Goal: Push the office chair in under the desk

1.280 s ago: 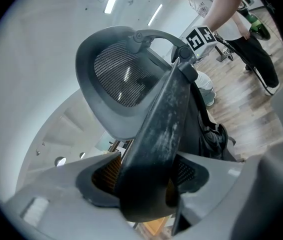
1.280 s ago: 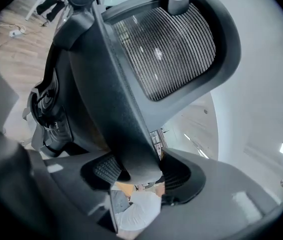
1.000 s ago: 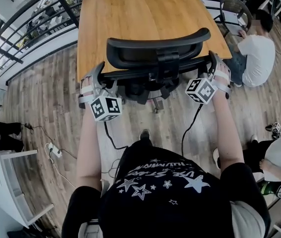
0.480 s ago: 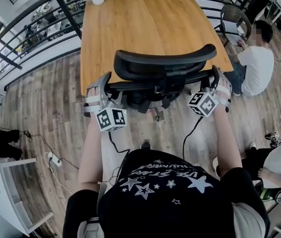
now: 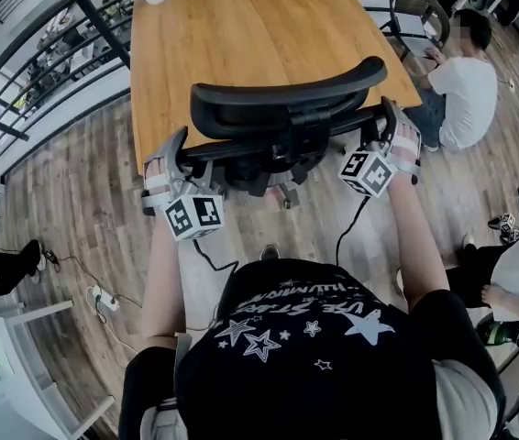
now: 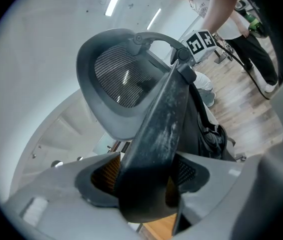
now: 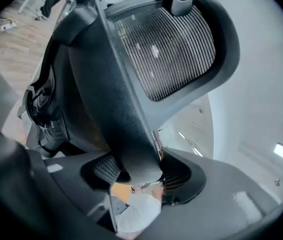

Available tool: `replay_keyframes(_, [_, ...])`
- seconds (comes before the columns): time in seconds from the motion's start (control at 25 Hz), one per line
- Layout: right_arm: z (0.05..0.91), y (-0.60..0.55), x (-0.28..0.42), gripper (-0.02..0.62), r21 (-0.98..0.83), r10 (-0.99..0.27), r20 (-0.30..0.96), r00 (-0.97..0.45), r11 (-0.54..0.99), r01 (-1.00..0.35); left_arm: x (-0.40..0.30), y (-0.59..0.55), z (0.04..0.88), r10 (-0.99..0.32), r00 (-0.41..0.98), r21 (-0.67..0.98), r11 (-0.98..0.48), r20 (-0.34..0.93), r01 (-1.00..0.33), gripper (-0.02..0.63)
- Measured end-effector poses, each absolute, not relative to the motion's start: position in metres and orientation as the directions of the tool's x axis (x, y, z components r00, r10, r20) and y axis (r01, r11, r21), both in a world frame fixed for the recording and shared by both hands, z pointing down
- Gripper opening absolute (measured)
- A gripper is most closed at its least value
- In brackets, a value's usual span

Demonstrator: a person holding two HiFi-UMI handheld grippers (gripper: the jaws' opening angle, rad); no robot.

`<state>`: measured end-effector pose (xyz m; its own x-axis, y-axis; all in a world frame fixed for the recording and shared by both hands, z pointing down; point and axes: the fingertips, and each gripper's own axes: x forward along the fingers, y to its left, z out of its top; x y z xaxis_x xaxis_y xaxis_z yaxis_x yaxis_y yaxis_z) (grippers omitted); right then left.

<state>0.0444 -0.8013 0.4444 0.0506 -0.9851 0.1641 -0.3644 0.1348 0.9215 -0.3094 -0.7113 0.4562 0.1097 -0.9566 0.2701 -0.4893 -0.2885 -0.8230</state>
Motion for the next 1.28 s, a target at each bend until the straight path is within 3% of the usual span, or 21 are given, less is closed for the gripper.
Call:
replay_keyframes(0.2, [0.442,-0.799,0.044,0.239,0.926,-0.985,0.172,-0.009,0.164,-0.339,-0.313,-0.709,0.457,-0.937,0.09,-0.779,-0.332,0.337,-0.532,0.287])
replay_keyframes(0.48, [0.442,-0.781,0.046,0.215,0.933,-0.986,0.152,-0.062,0.164,-0.321,-0.318,-0.689,0.451,-0.946,-0.019,-0.757,-0.247,0.324,-0.605,0.287])
replay_keyframes(0.68, [0.436,-0.762,0.05,0.204,0.894,-0.983,0.142,-0.116,0.178,-0.412,-0.315,-0.664,0.438,-0.956,-0.059,-0.696,-0.165,0.286,-0.698,0.285])
replay_keyframes(0.76, [0.428,-0.751,0.051,0.146,0.88,-0.986,0.104,-0.131,0.153,-0.451,-0.312,-0.652,0.433,-0.962,-0.069,-0.663,-0.128,0.263,-0.738,0.285])
replay_keyframes(0.84, [0.42,-0.74,0.05,0.132,0.865,-0.986,0.071,-0.15,0.136,-0.483,-0.307,-0.64,0.428,-0.968,-0.068,-0.63,-0.104,0.242,-0.77,0.284])
replay_keyframes(0.92, [0.411,-0.73,0.048,0.118,0.841,-0.984,0.048,-0.169,0.131,-0.525,-0.299,-0.629,0.425,-0.972,-0.065,-0.599,-0.086,0.226,-0.796,0.247])
replay_keyframes(1.08, [0.396,-0.713,0.048,0.003,0.787,-0.982,0.014,-0.188,0.127,-0.603,-0.281,-0.611,0.421,-0.978,-0.055,-0.542,-0.063,0.199,-0.838,0.17])
replay_keyframes(1.28, [0.392,-0.687,0.042,0.003,0.739,-0.967,0.033,-0.253,0.194,-0.645,-0.262,-0.584,0.411,-0.984,-0.036,-0.492,-0.055,0.174,-0.869,0.026])
